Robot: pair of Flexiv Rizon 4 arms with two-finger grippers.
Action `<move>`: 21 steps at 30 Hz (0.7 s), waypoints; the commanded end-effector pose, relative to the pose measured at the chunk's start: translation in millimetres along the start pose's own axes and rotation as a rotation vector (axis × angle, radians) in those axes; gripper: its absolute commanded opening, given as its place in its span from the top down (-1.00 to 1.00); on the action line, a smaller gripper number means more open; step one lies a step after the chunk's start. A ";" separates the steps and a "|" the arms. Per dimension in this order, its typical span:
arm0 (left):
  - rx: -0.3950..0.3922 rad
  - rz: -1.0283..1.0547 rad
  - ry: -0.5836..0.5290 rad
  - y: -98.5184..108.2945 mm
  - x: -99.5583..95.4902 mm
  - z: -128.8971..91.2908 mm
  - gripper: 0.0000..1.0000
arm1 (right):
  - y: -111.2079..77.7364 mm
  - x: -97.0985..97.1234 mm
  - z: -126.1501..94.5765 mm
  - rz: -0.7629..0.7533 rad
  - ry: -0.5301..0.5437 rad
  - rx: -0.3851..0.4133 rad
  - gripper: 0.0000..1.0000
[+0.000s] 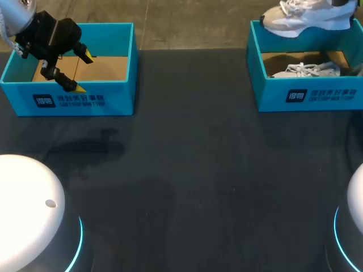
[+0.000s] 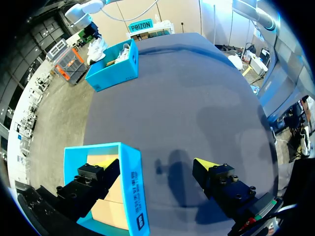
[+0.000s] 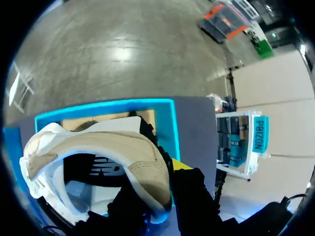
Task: Take the shoe out of the shoebox, open the shoe tongue, remove and reinsert the insole, then place the shoe into the shoebox
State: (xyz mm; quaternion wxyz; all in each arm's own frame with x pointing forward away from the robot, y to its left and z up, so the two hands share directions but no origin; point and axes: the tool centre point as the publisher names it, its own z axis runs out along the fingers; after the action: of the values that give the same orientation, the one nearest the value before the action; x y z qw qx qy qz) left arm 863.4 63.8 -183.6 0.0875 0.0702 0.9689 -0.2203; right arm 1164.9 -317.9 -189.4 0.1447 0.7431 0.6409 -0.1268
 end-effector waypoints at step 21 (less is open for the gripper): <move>-0.003 0.000 0.000 -0.3 1.0 -1.1 -1.00 | -12.0 -7.9 8.4 0.080 -0.058 -0.016 1.00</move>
State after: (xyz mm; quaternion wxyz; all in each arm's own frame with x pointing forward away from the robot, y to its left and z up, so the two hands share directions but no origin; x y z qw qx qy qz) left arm 863.4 63.8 -183.7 0.0876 0.0701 0.9689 -0.2204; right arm 1154.0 -326.1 -191.9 0.1733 0.7608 0.6095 -0.1404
